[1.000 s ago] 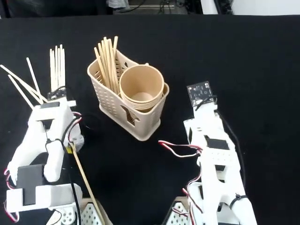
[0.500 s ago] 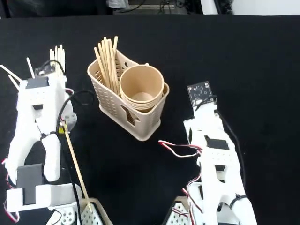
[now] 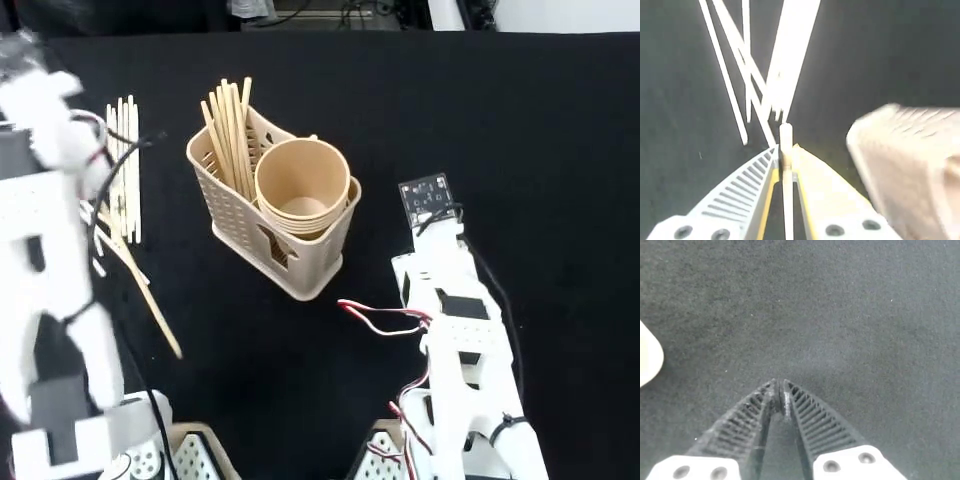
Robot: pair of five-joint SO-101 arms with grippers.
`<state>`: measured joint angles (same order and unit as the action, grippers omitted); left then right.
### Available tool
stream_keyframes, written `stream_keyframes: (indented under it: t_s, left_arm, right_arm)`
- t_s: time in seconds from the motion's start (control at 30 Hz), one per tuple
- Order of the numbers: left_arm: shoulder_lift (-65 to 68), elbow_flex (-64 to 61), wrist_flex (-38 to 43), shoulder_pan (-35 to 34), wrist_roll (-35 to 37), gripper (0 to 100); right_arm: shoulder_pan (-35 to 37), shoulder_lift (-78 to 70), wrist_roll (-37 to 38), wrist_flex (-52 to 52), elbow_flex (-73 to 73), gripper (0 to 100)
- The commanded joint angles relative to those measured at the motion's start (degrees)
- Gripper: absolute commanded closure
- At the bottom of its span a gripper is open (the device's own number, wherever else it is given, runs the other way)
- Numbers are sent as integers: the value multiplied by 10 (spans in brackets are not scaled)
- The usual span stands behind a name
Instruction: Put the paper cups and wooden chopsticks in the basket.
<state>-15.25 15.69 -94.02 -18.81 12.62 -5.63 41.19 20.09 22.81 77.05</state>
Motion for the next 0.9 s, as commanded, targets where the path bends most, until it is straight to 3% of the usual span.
stream_keyframes:
  t_s: [0.0,0.2,0.57,0.67,0.87]
  left_arm:
    - [-94,95,44,-24,4,970]
    - [-233,61,256,-13,4,970]
    - [-323,-252,704,167,-1,971]
    - [-321,-320,753,189,-1,971]
    - [-320,-391,751,192,-1,971]
  right_arm:
    - [-4,10,4,-8,-2,985]
    - [-4,10,4,-10,-1,985]
    - [5,10,4,-11,0,985]
    - [5,10,4,-12,0,985]
    - [5,10,4,-12,0,985]
